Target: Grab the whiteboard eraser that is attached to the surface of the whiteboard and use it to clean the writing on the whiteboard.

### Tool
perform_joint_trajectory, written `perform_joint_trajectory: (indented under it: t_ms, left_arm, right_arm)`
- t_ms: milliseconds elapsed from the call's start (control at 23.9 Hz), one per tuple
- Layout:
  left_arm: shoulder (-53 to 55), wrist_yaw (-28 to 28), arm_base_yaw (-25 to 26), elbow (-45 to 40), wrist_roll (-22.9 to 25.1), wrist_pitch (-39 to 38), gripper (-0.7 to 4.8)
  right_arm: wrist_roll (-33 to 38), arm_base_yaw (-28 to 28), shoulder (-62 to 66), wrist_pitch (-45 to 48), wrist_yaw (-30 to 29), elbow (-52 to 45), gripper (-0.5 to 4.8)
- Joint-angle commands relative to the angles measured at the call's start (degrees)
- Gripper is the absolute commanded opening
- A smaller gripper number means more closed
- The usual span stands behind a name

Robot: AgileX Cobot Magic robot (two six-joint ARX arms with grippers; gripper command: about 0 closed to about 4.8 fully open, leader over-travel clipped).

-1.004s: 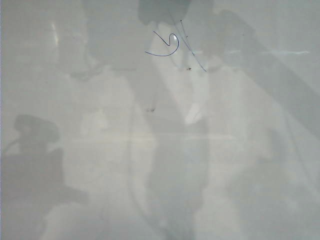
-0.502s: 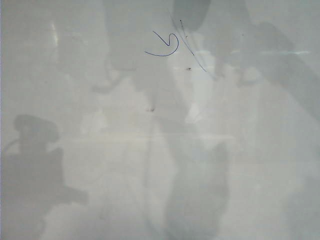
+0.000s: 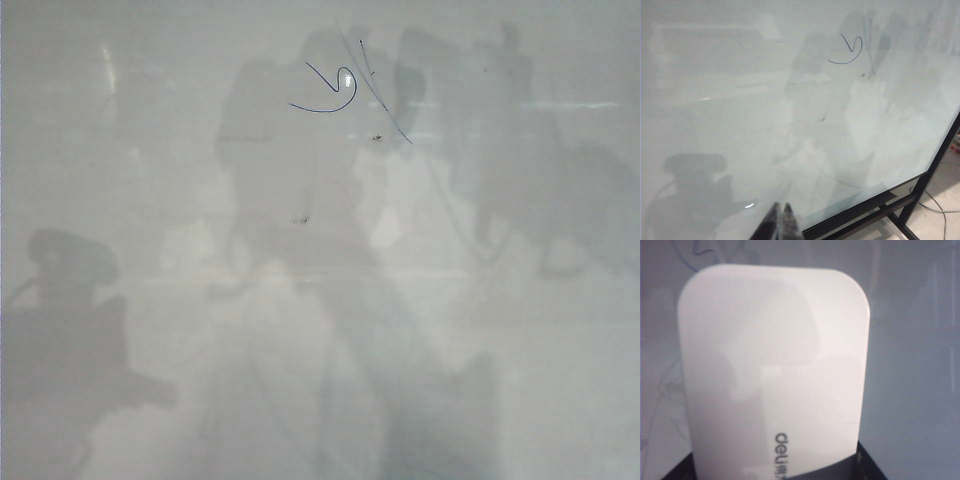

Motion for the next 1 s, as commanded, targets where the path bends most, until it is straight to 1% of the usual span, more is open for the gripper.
perform_joint_trajectory:
  t_ms: [42,167,209,251,335,418,460,502,586,669,837,1004]
  left_arm:
    - [0.02,0.07,0.0,0.04,0.22,0.52,-0.02]
    - [0.02,0.07,0.0,0.04,0.22,0.55,-0.02]
    - [0.02,0.09,0.0,0.04,0.22,0.52,-0.02]
    - [0.02,0.07,0.0,0.04,0.22,0.55,-0.02]
    - [0.02,0.07,0.0,0.04,0.22,0.55,-0.02]
    - [0.02,0.07,0.0,0.04,0.22,0.55,-0.02]
    - [0.02,0.07,0.0,0.04,0.22,0.55,-0.02]
    - [0.02,0.07,0.0,0.04,0.22,0.55,-0.02]
    - [0.02,0.04,0.0,0.04,0.22,0.52,-0.02]
    - [0.02,0.07,0.0,0.04,0.22,0.55,-0.02]
    - [0.02,0.07,0.0,0.04,0.22,0.52,-0.02]
    - [0.02,0.07,0.0,0.04,0.22,0.55,-0.02]
  right_arm:
    - [-7.41,-2.97,0.5,16.83,-5.49,-9.03,1.25]
    - [-12.44,-5.68,1.64,28.94,-7.65,-14.56,1.26]
    - [-14.75,-7.82,2.58,34.77,-9.57,-16.55,1.26]
    - [-15.43,-9.25,3.21,36.76,-10.91,-16.96,1.26]
    - [-15.63,-12.5,5.55,40.96,-15.58,-16.87,1.26]
    - [-16.22,-13.99,7.1,44.59,-17.55,-16.87,1.29]
    - [-16.61,-14.53,8.24,47.01,-18.18,-16.85,1.39]
    - [-16.74,-14.71,9.11,48.7,-18.49,-16.83,1.49]
    - [-18.62,-14.86,11.43,51.47,-20.17,-16.76,1.49]
    - [-19.43,-14.71,12.72,52.06,-21.81,-16.76,1.49]
    - [-20.35,-14.84,15.89,56.17,-21.59,-16.06,1.49]
    - [-20.63,-14.38,17.38,55.74,-21.81,-12.81,1.49]
